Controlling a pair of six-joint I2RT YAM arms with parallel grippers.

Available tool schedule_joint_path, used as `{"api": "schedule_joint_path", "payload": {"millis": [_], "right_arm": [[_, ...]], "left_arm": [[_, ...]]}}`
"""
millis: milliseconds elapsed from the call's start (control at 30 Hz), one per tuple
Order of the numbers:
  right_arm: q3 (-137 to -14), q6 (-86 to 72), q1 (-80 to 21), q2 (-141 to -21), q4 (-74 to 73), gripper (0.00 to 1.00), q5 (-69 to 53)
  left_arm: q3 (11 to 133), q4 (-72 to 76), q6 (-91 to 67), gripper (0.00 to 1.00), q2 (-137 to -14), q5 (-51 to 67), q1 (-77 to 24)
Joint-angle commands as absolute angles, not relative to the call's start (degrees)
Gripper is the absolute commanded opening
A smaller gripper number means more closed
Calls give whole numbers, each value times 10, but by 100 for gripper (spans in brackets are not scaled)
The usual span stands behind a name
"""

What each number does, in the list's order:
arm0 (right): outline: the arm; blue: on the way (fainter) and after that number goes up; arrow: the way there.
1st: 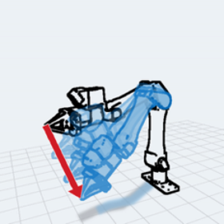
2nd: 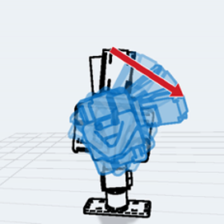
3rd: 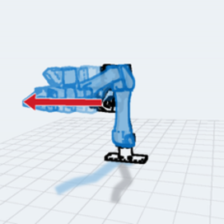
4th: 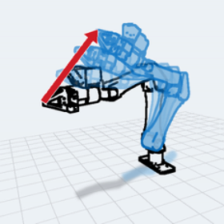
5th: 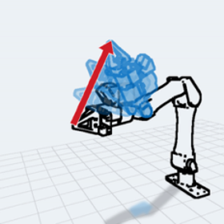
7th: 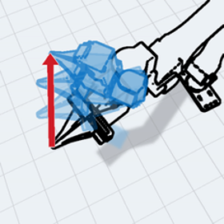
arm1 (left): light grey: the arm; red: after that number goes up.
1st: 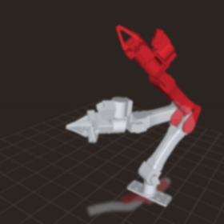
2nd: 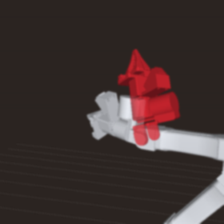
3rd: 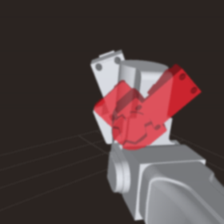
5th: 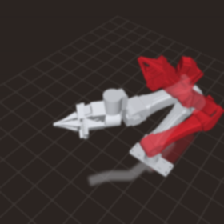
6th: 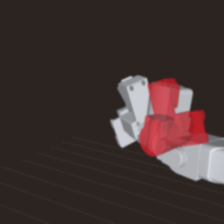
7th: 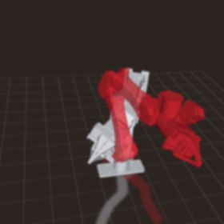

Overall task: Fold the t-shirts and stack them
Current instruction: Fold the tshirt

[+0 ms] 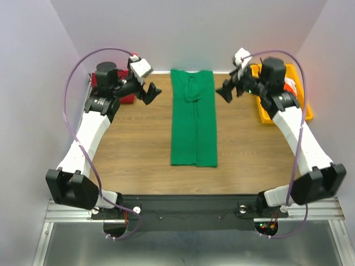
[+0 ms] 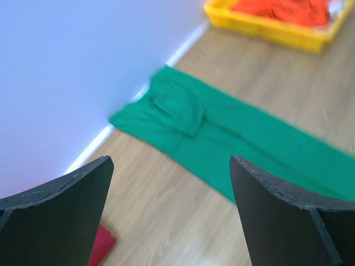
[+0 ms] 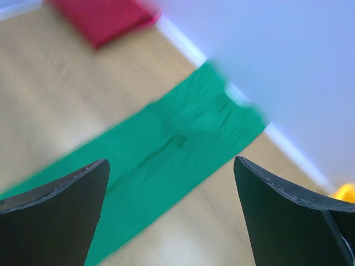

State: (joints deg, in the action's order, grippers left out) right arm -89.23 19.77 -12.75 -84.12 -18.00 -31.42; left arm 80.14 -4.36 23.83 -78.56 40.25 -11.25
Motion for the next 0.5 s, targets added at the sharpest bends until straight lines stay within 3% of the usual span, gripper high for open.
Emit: {"api": "schedule_joint_path", "payload": {"millis": [0,67,233,367,467], "right_arm": [[-749,314,-143,-751,-254,100,-390],[-709,353,-159,-718,-292,100,-380],[-555,445,-235,-643,-334,95,-319],[-446,454,-278,-629,-308,80,-291],[-405,462,-313,-628,-259,68,-270]], "left_arm": [[762,-186,422,98,-780,445,-151],[731,-222,480,98,-764,418,-184],[503,-179,548,94,-660,326,-311],[397,-110,530,76,-634,280,-417],[360,-62,509,67,-643,258,-439]]}}
